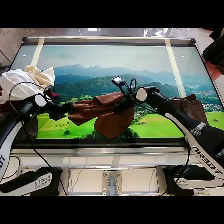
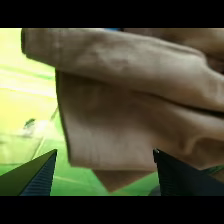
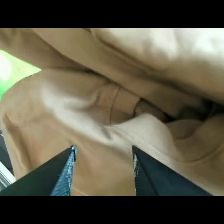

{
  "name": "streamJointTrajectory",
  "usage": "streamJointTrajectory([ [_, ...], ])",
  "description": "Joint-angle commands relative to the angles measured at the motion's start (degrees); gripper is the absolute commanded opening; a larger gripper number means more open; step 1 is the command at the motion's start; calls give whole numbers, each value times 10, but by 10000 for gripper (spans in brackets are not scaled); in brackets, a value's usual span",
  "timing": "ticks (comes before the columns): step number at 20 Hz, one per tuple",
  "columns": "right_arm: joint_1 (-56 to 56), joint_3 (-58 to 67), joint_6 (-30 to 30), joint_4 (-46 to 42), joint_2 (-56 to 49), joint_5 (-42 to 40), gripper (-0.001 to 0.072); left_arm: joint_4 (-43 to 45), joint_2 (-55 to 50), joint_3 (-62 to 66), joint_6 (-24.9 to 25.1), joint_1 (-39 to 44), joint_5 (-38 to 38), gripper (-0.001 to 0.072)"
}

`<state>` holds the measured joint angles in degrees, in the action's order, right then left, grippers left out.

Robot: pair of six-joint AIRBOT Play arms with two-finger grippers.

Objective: Fold the shirts.

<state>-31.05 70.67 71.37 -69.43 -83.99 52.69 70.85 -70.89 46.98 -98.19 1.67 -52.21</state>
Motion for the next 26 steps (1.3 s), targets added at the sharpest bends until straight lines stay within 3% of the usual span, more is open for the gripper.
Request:
streamJointTrajectory([
  [1, -8, 9, 2, -25, -11, -8, 407, 15, 11, -36, 0, 1, -11, 694],
  [4, -9, 9, 2, -11, -25, 3, 407, 2, 12, -77, 0, 1, 4, 693],
  [9, -9, 9, 1, 0, -37, 38, 408, -133, 12, -87, 27, 9, 89, 693],
  [17, -9, 9, 1, 2, -37, 28, 407, -145, -32, -87, 30, 37, 103, 678],
  [19, -9, 9, 1, 3, -37, 28, 407, -151, -44, -87, 30, 49, 118, 517],
  [21, -9, 9, 1, 8, -37, 31, 406, -175, -43, -87, 31, 50, 134, 423],
  [22, -9, 9, 1, 8, -38, 33, 403, -183, -42, -86, 31, 50, 139, 314],
  [23, -9, 9, 1, 8, -40, 33, 357, -187, -42, -86, 30, 50, 145, 147],
  [24, -9, 9, 1, 8, -44, 33, 253, -187, -42, -86, 31, 50, 147, 38],
  [26, -8, 9, 1, 5, -56, 31, 51, -186, -39, -86, 31, 50, 147, 10],
])
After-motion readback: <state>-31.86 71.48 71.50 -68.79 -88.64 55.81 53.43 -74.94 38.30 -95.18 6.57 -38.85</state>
